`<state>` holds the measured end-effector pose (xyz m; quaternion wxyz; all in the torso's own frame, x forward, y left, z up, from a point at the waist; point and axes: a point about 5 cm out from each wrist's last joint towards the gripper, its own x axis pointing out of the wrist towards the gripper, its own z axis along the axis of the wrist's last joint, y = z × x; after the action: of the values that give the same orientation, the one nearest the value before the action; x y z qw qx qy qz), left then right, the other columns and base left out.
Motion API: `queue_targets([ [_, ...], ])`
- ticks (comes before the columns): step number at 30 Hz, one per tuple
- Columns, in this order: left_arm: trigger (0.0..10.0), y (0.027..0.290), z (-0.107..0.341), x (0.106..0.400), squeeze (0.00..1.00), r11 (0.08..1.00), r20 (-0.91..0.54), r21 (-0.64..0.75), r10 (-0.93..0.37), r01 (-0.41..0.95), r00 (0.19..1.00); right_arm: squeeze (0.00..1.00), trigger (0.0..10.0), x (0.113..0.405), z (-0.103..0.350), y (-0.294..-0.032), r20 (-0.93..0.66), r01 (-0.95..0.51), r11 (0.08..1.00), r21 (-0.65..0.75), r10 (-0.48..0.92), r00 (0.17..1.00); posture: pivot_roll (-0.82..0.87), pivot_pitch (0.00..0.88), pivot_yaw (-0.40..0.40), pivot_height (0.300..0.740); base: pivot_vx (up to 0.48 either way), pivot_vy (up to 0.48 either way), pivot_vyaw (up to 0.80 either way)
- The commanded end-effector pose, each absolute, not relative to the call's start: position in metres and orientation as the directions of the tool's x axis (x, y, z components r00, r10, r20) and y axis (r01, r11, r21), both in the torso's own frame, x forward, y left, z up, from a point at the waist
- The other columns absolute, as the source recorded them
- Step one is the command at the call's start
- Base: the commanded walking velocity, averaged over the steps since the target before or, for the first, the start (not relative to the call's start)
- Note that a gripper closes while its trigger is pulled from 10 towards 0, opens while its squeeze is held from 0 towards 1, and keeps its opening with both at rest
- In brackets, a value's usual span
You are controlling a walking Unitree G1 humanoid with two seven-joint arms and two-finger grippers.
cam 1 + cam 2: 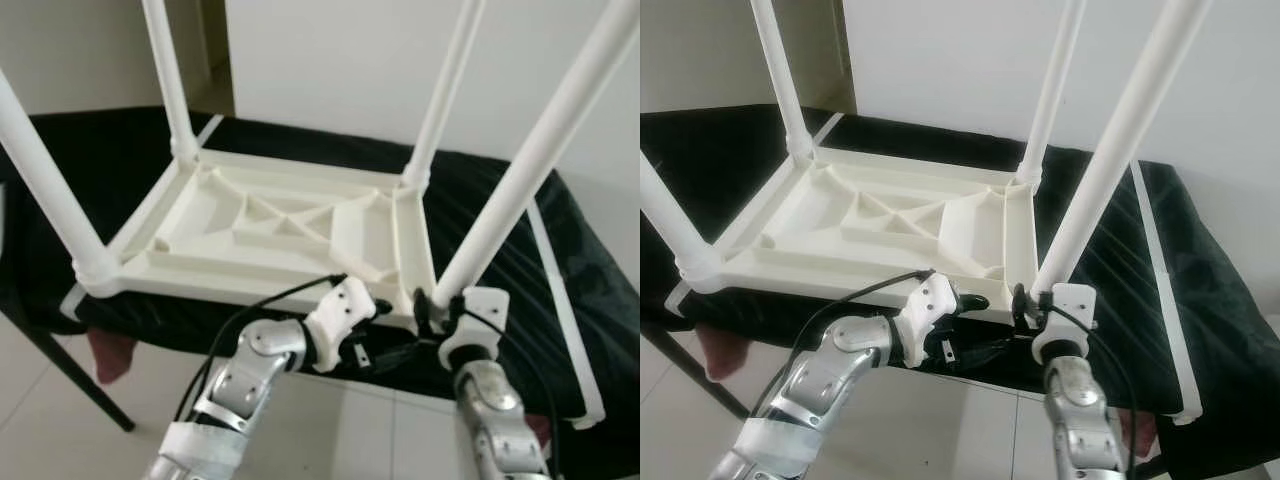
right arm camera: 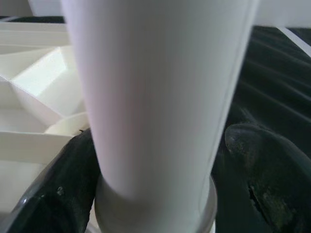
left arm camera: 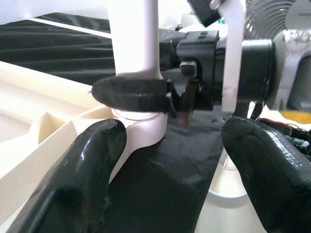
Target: Building children table
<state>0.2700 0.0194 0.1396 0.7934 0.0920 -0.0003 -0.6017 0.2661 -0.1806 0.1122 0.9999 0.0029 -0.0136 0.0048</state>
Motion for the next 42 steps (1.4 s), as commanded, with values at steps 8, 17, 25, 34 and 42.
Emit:
queue_targets([
  [8,10.0,0.017,0.131,0.267,0.0,0.266,-0.172,0.172,-0.94,0.949,0.295,0.0,10.0,0.278,0.119,-0.195,0.053,-0.197,0.979,-0.05,0.2,0.978,0.01,0.0,-0.061,0.74,0.0,0.0,0.0],
  [17,10.0,0.019,0.133,0.269,0.0,0.288,-0.154,0.149,-0.938,0.946,0.31,0.0,10.0,0.286,0.126,-0.191,0.071,-0.341,0.938,-0.06,0.345,0.936,0.02,0.0,-0.063,0.74,0.0,0.0,0.0],
  [25,10.0,0.024,0.133,0.271,0.0,0.287,-0.171,0.175,-0.933,0.942,0.316,0.0,10.0,0.288,0.12,-0.193,0.028,-0.418,0.901,-0.114,0.423,0.906,0.03,0.0,-0.061,0.74,0.0,0.0,0.0],
  [34,10.0,0.024,0.132,0.271,0.0,0.277,-0.181,0.183,-0.934,0.943,0.309,0.0,0.0,0.291,0.116,-0.197,0.016,-0.452,0.883,-0.127,0.457,0.889,0.03,0.0,-0.061,0.74,0.0,0.0,0.0],
  [42,10.0,0.023,0.132,0.271,0.0,0.272,-0.184,0.185,-0.934,0.944,0.305,0.0,0.0,0.289,0.114,-0.199,0.021,-0.45,0.886,-0.113,0.455,0.89,0.03,0.0,-0.059,0.74,0.0,0.0,0.0],
])
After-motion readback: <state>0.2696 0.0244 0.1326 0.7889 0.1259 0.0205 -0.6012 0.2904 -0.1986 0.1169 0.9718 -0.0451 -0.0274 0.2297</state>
